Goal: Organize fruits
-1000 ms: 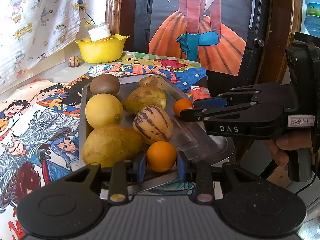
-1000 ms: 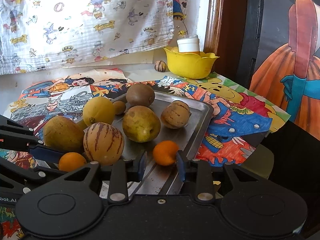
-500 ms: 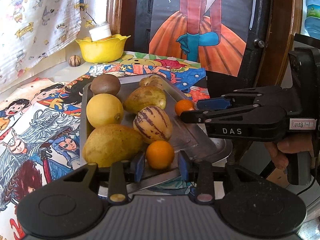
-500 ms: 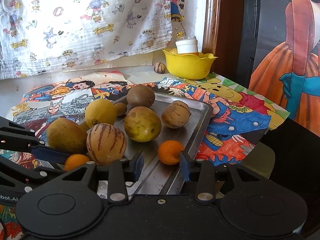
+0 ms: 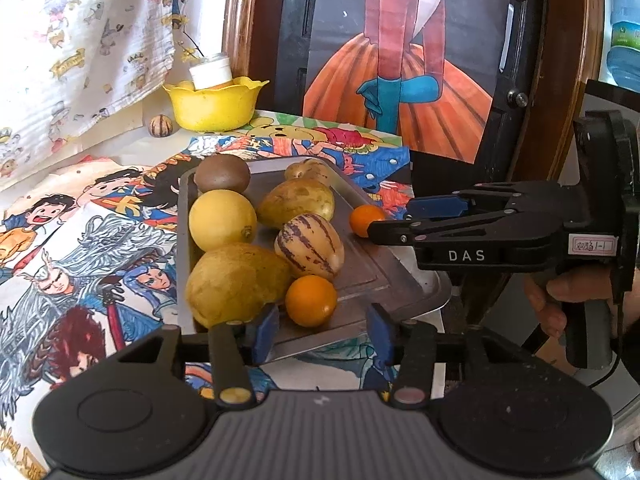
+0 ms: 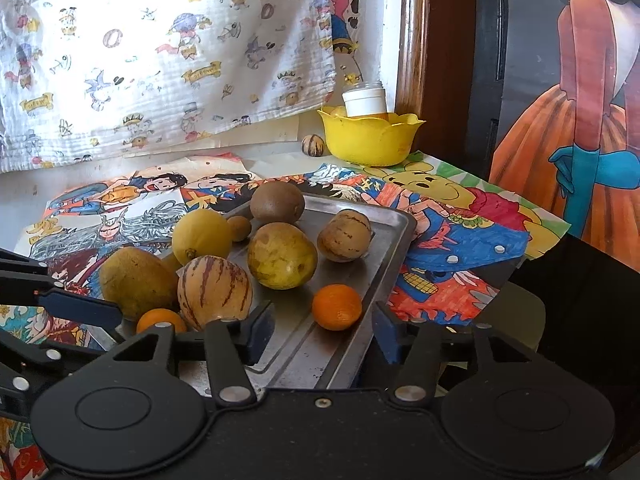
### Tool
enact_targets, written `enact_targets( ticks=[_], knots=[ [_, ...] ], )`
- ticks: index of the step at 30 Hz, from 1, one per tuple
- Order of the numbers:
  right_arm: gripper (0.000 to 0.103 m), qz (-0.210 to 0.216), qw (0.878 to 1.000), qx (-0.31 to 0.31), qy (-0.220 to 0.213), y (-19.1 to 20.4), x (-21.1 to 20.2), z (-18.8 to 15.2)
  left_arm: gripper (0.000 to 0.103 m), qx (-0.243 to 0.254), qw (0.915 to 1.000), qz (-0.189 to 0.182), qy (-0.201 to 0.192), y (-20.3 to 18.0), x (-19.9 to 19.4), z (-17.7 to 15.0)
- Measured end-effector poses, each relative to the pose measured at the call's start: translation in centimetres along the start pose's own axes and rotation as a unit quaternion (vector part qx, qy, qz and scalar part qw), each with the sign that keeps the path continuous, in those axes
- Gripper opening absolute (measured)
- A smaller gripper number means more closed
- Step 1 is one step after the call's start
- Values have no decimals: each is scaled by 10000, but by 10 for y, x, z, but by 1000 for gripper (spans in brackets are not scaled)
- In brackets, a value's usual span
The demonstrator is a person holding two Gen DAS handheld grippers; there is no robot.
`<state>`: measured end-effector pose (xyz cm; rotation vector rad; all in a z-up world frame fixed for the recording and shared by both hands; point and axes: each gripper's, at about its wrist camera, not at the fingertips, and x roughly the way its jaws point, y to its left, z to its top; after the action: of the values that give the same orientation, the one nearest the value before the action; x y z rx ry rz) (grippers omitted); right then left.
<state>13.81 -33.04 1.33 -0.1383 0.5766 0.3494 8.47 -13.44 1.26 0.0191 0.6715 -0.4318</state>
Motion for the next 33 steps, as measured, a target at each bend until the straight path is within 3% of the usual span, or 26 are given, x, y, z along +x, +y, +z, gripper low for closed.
enact_targets(
  ticks=[22, 33],
  knots=[
    [87, -50, 9995, 165, -251, 19, -31, 6, 97, -300, 9964, 482, -625, 20, -53, -3],
    [101, -89, 9988, 234, -410, 33, -47, 12, 103, -448, 9918, 811, -875, 28, -66, -3]
  ],
)
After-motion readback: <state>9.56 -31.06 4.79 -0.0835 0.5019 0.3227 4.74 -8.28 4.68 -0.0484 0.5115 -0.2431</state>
